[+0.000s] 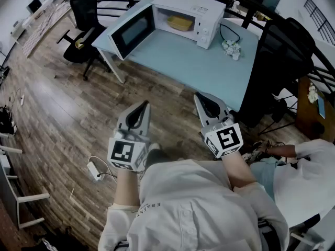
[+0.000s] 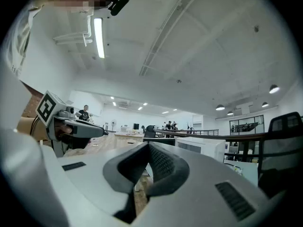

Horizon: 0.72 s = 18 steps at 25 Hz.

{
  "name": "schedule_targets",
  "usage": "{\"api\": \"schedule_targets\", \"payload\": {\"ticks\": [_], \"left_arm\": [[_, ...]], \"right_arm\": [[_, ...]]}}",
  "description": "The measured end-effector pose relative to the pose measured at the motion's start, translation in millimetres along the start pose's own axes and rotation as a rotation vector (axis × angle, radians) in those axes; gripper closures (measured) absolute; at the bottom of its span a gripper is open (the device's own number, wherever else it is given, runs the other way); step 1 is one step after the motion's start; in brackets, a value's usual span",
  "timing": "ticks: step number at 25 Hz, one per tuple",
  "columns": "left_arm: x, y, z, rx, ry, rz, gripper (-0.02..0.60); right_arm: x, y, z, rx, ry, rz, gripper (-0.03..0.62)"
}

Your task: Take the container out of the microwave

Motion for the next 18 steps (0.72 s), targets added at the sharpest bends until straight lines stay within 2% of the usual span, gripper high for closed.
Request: {"api": "schedule_targets", "payload": {"ticks": [12,16,17,18], "left_arm": [[-1.8,8.5,3.2,-0.004,-0.021,0.009,0.588],[-7.6,12.7,6.3,-0.008,-0.038,0.01,0.588],[-8.1,13.4,8.0,-0.009,-0.043,0.013,0.588],[-8.7,13.8,9.8,-0.012,-0.047,0.017,0.588]], "right_arm": [[-1.1,6.1,-10.2,0.002,-0.011,0.026,0.579],[-5.2,12.5,-13.8,-0.018,-0.03,-0.018,0.577],[-7.1,16.3,-13.6,-0.026,-0.042,-0.025,0.565],[-9.4,20.5,-12.9,-0.03,-0.051,-0.021,0.477]]}}
Point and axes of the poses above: the fingertips, and each gripper's own axes: z forward along the fingers, y to its right, x out of its top, the point moved 7 cm from there along -z, backward along the fingers, and after that the axes turned 12 degrees about y, right-handed, at the moved point
